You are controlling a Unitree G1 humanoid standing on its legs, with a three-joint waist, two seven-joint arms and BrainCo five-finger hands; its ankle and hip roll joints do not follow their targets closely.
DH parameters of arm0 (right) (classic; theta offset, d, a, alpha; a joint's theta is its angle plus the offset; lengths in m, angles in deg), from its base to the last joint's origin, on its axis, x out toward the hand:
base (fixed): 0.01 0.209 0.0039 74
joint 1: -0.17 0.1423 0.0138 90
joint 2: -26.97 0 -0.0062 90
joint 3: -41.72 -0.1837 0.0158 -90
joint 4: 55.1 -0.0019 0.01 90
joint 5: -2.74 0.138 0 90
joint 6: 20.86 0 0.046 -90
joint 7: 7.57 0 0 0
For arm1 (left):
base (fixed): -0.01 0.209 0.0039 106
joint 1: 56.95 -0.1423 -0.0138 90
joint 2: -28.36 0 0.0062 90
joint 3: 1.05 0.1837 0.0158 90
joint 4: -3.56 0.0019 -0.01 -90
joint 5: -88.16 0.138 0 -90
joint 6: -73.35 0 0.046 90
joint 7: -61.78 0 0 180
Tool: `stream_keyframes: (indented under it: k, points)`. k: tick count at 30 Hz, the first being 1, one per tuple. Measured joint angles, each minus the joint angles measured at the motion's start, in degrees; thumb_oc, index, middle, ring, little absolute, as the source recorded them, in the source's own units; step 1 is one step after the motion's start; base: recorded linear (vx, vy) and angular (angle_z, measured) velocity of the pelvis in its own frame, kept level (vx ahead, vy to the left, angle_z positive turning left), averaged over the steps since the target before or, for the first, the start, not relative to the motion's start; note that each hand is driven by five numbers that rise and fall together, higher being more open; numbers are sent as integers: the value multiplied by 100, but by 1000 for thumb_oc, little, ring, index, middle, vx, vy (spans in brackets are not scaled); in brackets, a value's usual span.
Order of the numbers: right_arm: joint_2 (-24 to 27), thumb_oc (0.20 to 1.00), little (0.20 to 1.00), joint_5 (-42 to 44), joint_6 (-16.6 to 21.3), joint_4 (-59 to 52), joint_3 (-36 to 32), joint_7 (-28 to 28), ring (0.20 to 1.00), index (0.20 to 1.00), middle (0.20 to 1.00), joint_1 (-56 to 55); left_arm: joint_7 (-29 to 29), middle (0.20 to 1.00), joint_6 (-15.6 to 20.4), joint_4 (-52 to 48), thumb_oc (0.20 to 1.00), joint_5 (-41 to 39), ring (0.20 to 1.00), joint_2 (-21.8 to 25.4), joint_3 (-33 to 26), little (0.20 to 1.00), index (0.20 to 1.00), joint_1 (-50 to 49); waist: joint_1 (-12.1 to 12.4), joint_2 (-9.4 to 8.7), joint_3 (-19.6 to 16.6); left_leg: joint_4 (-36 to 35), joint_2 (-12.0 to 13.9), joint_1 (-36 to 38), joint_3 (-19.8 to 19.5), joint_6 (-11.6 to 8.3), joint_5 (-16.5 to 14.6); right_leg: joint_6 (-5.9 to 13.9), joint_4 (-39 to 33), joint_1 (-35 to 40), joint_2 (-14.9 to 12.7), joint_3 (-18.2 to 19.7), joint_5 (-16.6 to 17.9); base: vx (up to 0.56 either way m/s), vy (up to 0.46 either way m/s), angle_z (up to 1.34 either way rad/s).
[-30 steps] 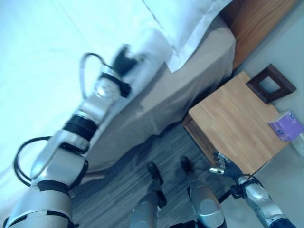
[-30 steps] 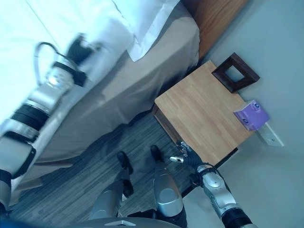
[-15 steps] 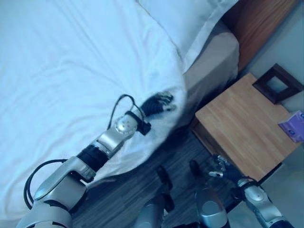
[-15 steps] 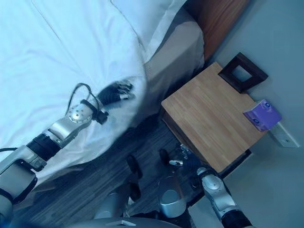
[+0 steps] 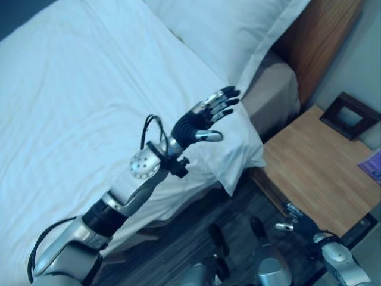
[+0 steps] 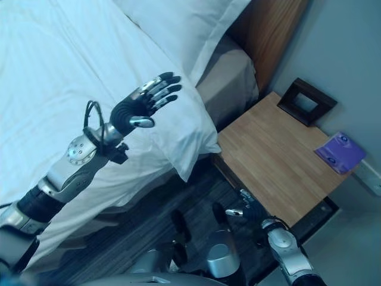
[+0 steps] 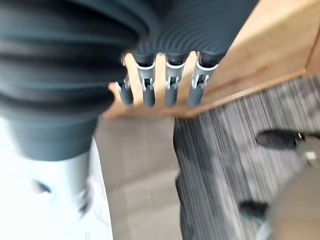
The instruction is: Making the bed.
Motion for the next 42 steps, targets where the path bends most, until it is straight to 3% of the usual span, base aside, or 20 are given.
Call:
stream_keyframes:
  k: [3, 4, 7, 8, 10, 12, 16, 19, 24, 28, 32, 35, 40, 42]
  points:
    - [204, 200, 200, 326, 76, -120, -738, -358, 200, 200, 200, 463, -14, 1000, 25, 10, 1000, -249, 1000, -452, -343, 1000, 1000, -880, 110, -15, -149, 0, 12, 50, 16, 26, -20, -15, -1, 35, 13, 38, -24, 9, 3, -2]
    - [443, 200, 200, 513, 101, -157, -1078, -594, 200, 200, 200, 1005, -1, 1000, 18, 2, 1000, -361, 1000, -456, -302, 1000, 1000, -1127, 285, -33, -220, -1, 15, 44, 10, 28, -19, -29, -1, 38, 16, 28, -39, 0, 0, 0]
    - [743, 200, 200, 920, 273, -357, -1270, -951, 200, 200, 200, 2137, -12, 1000, -36, 10, 1000, -428, 1000, -577, -292, 1000, 1000, -1691, 443, -37, -380, 0, 23, 81, 42, 40, -11, -36, -1, 66, 23, 51, -27, 2, -1, -4]
    - [742, 200, 200, 1045, 374, -364, -1247, -1019, 200, 200, 200, 2440, -6, 1000, -86, 9, 1000, -511, 1000, -550, -247, 1000, 1000, -1781, 522, -61, -444, 0, 32, 93, 30, 44, -7, -37, 0, 78, 34, 39, -27, 0, 0, 0]
    - [1059, 200, 200, 1091, 361, -441, -344, -1128, 200, 200, 200, 3675, -21, 1000, -117, 189, 1000, -657, 1000, -786, -299, 1000, 1000, -2075, 658, -56, -567, 1, 45, 141, 21, 53, -7, -37, -1, 125, 53, 46, -28, 0, 0, 0]
    - [1097, 200, 200, 1074, 387, -603, -6, -1185, 200, 200, 200, 4277, -27, 1000, -169, 217, 1000, -664, 1000, -809, -291, 1000, 1000, -2177, 787, -82, -611, 2, 60, 153, 7, 80, 16, -43, -1, 137, 70, 35, -24, -1, -16, 7]
    - [686, 200, 200, 979, 497, -733, 596, -1198, 200, 200, 200, 5010, -62, 1000, -259, 226, 1000, -803, 1000, -799, -338, 1000, 1000, -2259, 1019, -165, -714, 12, 84, 177, -53, 100, 44, -55, -1, 182, 104, -15, -43, -1, -11, 3]
    - [140, 200, 200, 572, 290, -75, 1629, -1172, 200, 200, 200, 5767, -183, 1000, -269, 238, 1000, -814, 1000, -861, -319, 1000, 1000, -2119, 1054, -165, -738, 34, 89, 195, -72, 183, 99, -57, -1, 212, 116, -30, -42, -16, -15, 2]
    - [-836, 200, 200, 444, 83, 510, 1955, -1141, 200, 200, 200, 5904, -315, 1000, -263, 262, 1000, -982, 1000, -1301, -333, 1000, 1000, -2335, 1280, -99, -779, 35, 96, 87, -128, 181, 102, -61, -3, 126, 126, -98, -41, -39, -24, 7]
    - [-1146, 200, 200, 362, -63, 882, 2133, -1064, 200, 200, 200, 5897, -393, 1000, -288, 305, 1000, -1424, 1000, -1439, -214, 1000, 1000, -2382, 1488, -56, -770, 35, 95, -2, -224, 190, 129, -73, -3, 76, 134, -185, -37, -37, -29, 13]
    - [-1613, 200, 200, 482, -72, 1427, 2051, -1071, 200, 200, 200, 5963, -246, 1000, -280, 280, 1000, -1754, 1000, -1444, -128, 1000, 1000, -2403, 1567, 110, -706, 36, 63, -139, -267, 209, 165, -67, -6, -39, 107, -225, -41, -45, -16, 6]
    - [-1703, 200, 200, 883, -70, 1772, 2017, -1076, 200, 200, 200, 5978, -225, 1000, -263, 278, 1000, -1765, 1000, -1443, -124, 1000, 1000, -2404, 1660, 437, -565, 36, 51, -314, -344, 212, 222, -70, -4, -182, 104, -295, -27, -27, -31, 9]
    - [-1697, 200, 200, 1380, 53, 2464, 1888, -1057, 200, 200, 200, 6036, -212, 1000, -128, 287, 1000, -1764, 1000, -1444, -121, 1000, 1000, -2492, 1798, 727, -443, 38, 84, -609, -362, 207, 293, -56, 21, -498, 144, -310, -48, -35, -36, 1]
    - [-1476, 200, 200, 1366, -4, 2903, 1941, -1069, 200, 200, 200, 6134, -212, 1000, -101, 287, 1000, -1764, 1000, -1443, -59, 1000, 1000, -2359, 1834, 931, -293, 40, 72, -828, -366, 261, 380, -62, 110, -747, 136, -326, -40, -43, -13, 1]
